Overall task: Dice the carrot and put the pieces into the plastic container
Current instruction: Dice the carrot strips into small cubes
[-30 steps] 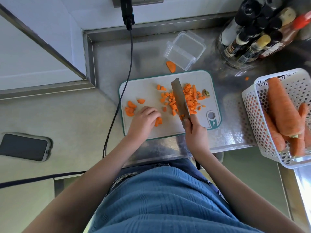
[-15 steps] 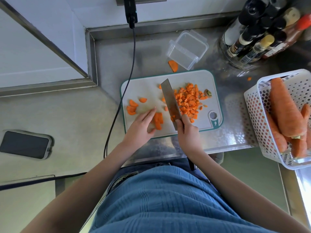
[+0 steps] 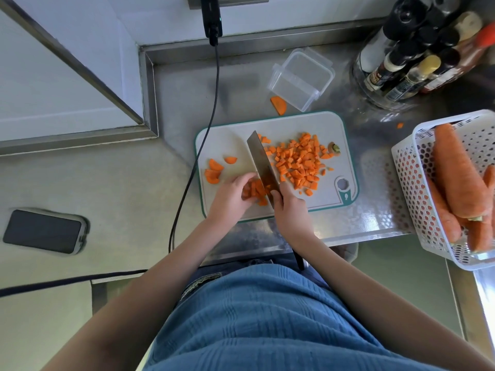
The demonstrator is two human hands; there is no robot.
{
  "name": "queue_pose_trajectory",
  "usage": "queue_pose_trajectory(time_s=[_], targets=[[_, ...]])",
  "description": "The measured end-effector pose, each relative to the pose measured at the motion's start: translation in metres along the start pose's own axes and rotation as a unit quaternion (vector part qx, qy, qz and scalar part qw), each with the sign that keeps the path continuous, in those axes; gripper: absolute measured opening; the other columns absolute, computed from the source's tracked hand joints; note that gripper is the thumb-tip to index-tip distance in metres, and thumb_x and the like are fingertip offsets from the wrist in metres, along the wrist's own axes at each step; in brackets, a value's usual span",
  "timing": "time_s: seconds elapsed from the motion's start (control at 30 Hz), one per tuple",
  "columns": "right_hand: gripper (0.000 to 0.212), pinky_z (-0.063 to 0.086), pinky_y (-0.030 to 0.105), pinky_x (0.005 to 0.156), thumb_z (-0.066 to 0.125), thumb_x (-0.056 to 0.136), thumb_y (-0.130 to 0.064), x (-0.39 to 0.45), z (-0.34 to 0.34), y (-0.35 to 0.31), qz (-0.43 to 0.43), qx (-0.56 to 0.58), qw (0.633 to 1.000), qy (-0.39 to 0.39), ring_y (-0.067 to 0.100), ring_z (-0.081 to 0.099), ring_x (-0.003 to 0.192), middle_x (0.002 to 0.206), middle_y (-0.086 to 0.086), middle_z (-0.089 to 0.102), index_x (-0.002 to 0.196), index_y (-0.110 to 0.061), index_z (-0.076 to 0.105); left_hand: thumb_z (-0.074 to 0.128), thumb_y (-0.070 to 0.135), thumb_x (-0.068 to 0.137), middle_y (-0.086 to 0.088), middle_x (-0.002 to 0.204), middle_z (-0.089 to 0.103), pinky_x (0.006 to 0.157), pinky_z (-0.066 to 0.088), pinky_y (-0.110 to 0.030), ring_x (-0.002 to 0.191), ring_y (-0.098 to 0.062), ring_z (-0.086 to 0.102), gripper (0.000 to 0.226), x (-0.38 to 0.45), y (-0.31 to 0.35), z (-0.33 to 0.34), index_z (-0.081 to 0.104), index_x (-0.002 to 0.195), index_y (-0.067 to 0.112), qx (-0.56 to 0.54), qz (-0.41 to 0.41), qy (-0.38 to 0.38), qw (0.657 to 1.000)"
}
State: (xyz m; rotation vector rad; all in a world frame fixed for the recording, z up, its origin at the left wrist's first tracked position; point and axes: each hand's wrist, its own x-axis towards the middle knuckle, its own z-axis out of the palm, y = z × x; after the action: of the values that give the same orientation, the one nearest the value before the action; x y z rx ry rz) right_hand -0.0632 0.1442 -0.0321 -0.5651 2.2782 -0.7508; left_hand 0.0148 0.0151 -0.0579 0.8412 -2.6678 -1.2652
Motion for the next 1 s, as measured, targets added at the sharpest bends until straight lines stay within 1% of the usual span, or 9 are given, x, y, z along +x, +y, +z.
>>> queue_pose_trajectory(time_s=[0.1, 0.23, 0.3, 0.37, 0.47, 0.63, 0.8, 0.93, 1.0], targets=[[0.017, 0.031, 0.024, 0.045, 0.035, 0.103, -0.027, 0.000, 0.000, 0.000, 0.000, 0.004, 1.000, 0.008, 0.012, 0.048, 0.055, 0.072, 0.004, 0.056, 0.105, -0.014, 0.046, 0.079, 0.013, 0.073, -0.005, 0.106, 0.062, 0.081, 0.051, -0.025, 0.086, -0.016, 0.062, 0.057, -0.002, 0.002, 0.000, 0.055, 0.125, 0.007, -0.009, -0.019, 0.022, 1.000], [0.017, 0.028, 0.025, 0.045, 0.036, 0.103, -0.023, -0.001, -0.004, -0.004, -0.012, 0.047, 0.997, 0.054, 0.013, 0.042, 0.051, 0.062, -0.002, 0.049, 0.090, -0.014, 0.040, 0.080, 0.014, 0.071, -0.008, 0.115, 0.058, 0.087, 0.037, -0.009, 0.098, -0.014, 0.058, 0.056, -0.009, -0.001, 0.000, 0.058, 0.121, 0.006, -0.004, -0.019, 0.011, 1.000], [0.016, 0.028, 0.026, 0.046, 0.035, 0.103, -0.023, 0.001, -0.003, -0.008, -0.016, 0.044, 0.998, 0.051, 0.012, 0.042, 0.052, 0.061, -0.003, 0.047, 0.089, -0.016, 0.039, 0.079, 0.014, 0.072, -0.007, 0.114, 0.059, 0.089, 0.031, -0.004, 0.104, -0.013, 0.053, 0.053, -0.012, -0.003, 0.001, 0.059, 0.120, 0.009, 0.004, -0.009, 0.006, 1.000], [0.015, 0.032, 0.029, 0.048, 0.035, 0.103, -0.023, 0.003, -0.001, -0.011, -0.016, 0.035, 0.999, 0.034, 0.014, 0.043, 0.054, 0.063, -0.001, 0.048, 0.090, -0.015, 0.039, 0.079, 0.014, 0.072, -0.008, 0.112, 0.059, 0.092, 0.033, -0.011, 0.107, -0.018, 0.053, 0.052, -0.014, -0.004, 0.003, 0.060, 0.120, 0.009, 0.016, -0.009, 0.013, 1.000], [0.015, 0.041, 0.035, 0.056, 0.033, 0.103, -0.025, 0.005, 0.003, -0.012, -0.018, 0.016, 1.000, 0.009, 0.027, 0.052, 0.062, 0.072, 0.010, 0.056, 0.094, -0.015, 0.040, 0.079, 0.014, 0.072, -0.008, 0.112, 0.060, 0.093, 0.037, -0.020, 0.107, -0.021, 0.054, 0.051, -0.016, -0.004, 0.004, 0.060, 0.119, 0.008, 0.023, -0.009, 0.024, 0.999], [0.024, 0.049, 0.040, 0.060, 0.030, 0.104, -0.029, 0.008, 0.005, -0.011, -0.021, -0.042, 0.999, -0.016, 0.033, 0.059, 0.069, 0.080, 0.015, 0.062, 0.114, -0.012, 0.042, 0.075, 0.012, 0.076, -0.009, 0.111, 0.060, 0.091, 0.047, -0.030, 0.105, -0.022, 0.056, 0.044, -0.016, -0.004, 0.007, 0.061, 0.117, 0.006, 0.013, -0.025, 0.037, 0.999], [0.016, 0.055, 0.047, 0.063, 0.027, 0.104, -0.029, 0.008, 0.011, -0.012, -0.005, -0.103, 0.995, -0.014, 0.034, 0.061, 0.071, 0.078, 0.013, 0.062, 0.115, -0.020, 0.034, 0.073, 0.005, 0.075, -0.011, 0.106, 0.063, 0.086, 0.046, -0.025, 0.098, -0.024, 0.059, 0.039, -0.016, -0.002, 0.009, 0.063, 0.113, 0.003, 0.004, -0.021, 0.041, 0.999], [0.036, 0.053, 0.044, 0.067, 0.031, 0.104, -0.019, 0.013, 0.017, -0.018, -0.010, -0.189, 0.982, -0.025, 0.036, 0.062, 0.080, 0.088, 0.017, 0.063, 0.139, -0.018, 0.023, 0.072, 0.003, 0.075, -0.010, 0.105, 0.062, 0.085, 0.047, -0.027, 0.096, -0.023, 0.059, 0.037, -0.014, -0.001, 0.008, 0.063, 0.111, 0.003, -0.002, -0.032, 0.041, 0.999], [0.030, 0.050, 0.041, 0.064, 0.030, 0.104, -0.025, 0.018, 0.010, -0.015, -0.008, -0.139, 0.990, -0.031, 0.036, 0.062, 0.079, 0.087, 0.017, 0.063, 0.132, -0.014, 0.035, 0.073, 0.004, 0.075, -0.008, 0.104, 0.061, 0.083, 0.045, -0.021, 0.093, -0.020, 0.058, 0.038, -0.015, -0.002, 0.009, 0.063, 0.112, 0.004, -0.013, -0.040, 0.043, 0.998]])
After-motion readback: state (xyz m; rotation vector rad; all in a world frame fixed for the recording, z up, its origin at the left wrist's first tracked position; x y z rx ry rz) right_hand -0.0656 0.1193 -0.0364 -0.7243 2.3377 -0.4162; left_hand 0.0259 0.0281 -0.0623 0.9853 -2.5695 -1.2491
